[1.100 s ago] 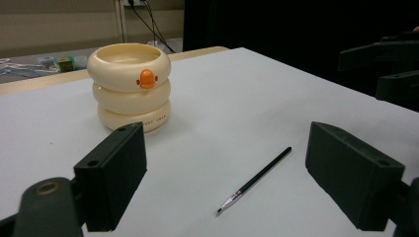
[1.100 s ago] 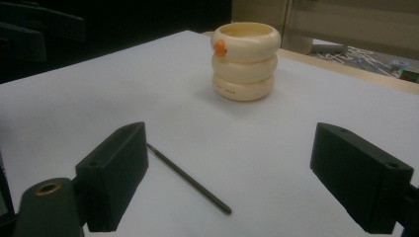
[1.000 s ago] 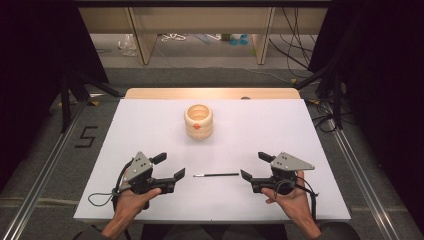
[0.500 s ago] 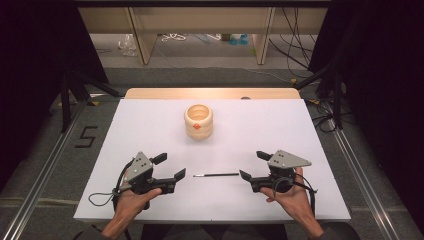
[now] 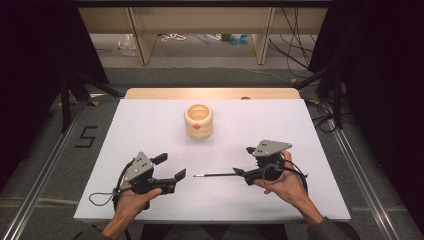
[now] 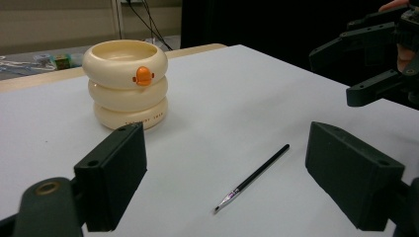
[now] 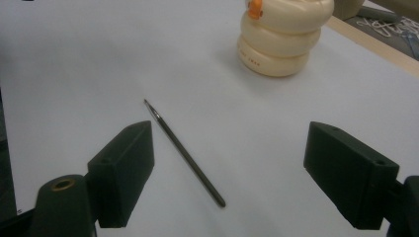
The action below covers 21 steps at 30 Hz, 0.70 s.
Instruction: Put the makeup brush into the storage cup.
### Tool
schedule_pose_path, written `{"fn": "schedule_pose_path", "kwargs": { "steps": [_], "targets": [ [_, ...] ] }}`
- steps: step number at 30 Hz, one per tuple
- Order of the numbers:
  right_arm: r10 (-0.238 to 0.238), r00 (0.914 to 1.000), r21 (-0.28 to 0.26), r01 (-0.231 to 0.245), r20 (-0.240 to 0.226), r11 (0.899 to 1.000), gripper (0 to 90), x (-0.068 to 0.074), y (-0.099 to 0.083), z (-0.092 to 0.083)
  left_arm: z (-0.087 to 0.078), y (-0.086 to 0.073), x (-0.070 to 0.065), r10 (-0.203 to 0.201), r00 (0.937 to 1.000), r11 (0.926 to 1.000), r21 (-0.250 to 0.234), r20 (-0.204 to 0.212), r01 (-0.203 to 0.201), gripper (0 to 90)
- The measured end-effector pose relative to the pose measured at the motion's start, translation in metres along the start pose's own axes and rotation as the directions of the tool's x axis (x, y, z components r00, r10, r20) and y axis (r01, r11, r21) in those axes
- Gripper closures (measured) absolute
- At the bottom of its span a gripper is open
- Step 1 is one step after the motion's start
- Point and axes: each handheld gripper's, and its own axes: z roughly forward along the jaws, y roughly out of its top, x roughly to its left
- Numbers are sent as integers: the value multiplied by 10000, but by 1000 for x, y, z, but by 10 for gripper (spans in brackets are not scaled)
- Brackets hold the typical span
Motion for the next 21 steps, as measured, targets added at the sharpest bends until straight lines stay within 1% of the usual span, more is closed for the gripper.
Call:
{"fn": "schedule_pose_path", "kwargs": {
  "steps": [2,4,5,6,7,10,11,12,13,14,15,16,17,18,21],
  "targets": [
    [-208,9998,266,210,-79,9994,212,0,4,3,0,0,0,6,10000,10000,-1,7,-6,155],
    [-299,9994,462,306,-147,9985,215,1,8,6,0,0,0,-4,10000,10000,6,5,4,155],
    [-381,9990,602,394,-222,9974,216,1,10,7,0,0,0,-1,10000,10000,8,5,1,155],
    [-504,9985,632,516,-208,9967,218,1,11,9,0,0,0,-4,10000,10000,7,6,4,155],
    [-584,9978,739,606,-316,9954,221,1,13,11,0,0,0,-3,10000,10000,12,3,3,155],
    [-708,9964,1103,757,-475,9910,230,1,18,16,0,0,0,-9,10000,10000,2,17,9,155],
    [-875,9948,1223,932,-514,9881,234,1,19,17,0,0,0,-9,10000,10000,2,17,9,155],
    [-955,9936,1378,1030,-604,9851,235,1,20,19,0,0,0,11,10000,10000,7,8,-11,155],
    [-1030,9932,1423,1097,-541,9837,235,1,21,21,0,0,1,19,10000,10000,-22,41,-19,155],
    [-1080,9922,1589,1167,-624,9804,239,1,22,23,0,0,1,16,10000,10000,-32,41,-16,155],
    [-1258,9897,1631,1354,-681,9773,245,1,23,25,0,0,1,16,10000,10000,-32,41,-16,155],
    [-1258,9897,1631,1354,-681,9773,245,1,23,25,0,0,0,7,10000,10000,15,-1,-7,155],
    [-1188,9889,1888,1340,-897,9728,249,3,25,28,0,0,0,-6,10000,10000,11,1,6,155],
    [-1295,9876,1889,1444,-891,9713,250,3,26,30,0,0,0,-6,10000,10000,11,1,6,155],
    [-1442,9840,2141,1640,-1051,9629,251,2,30,36,0,0,0,-13,10000,10000,7,10,13,155]
  ]
}}
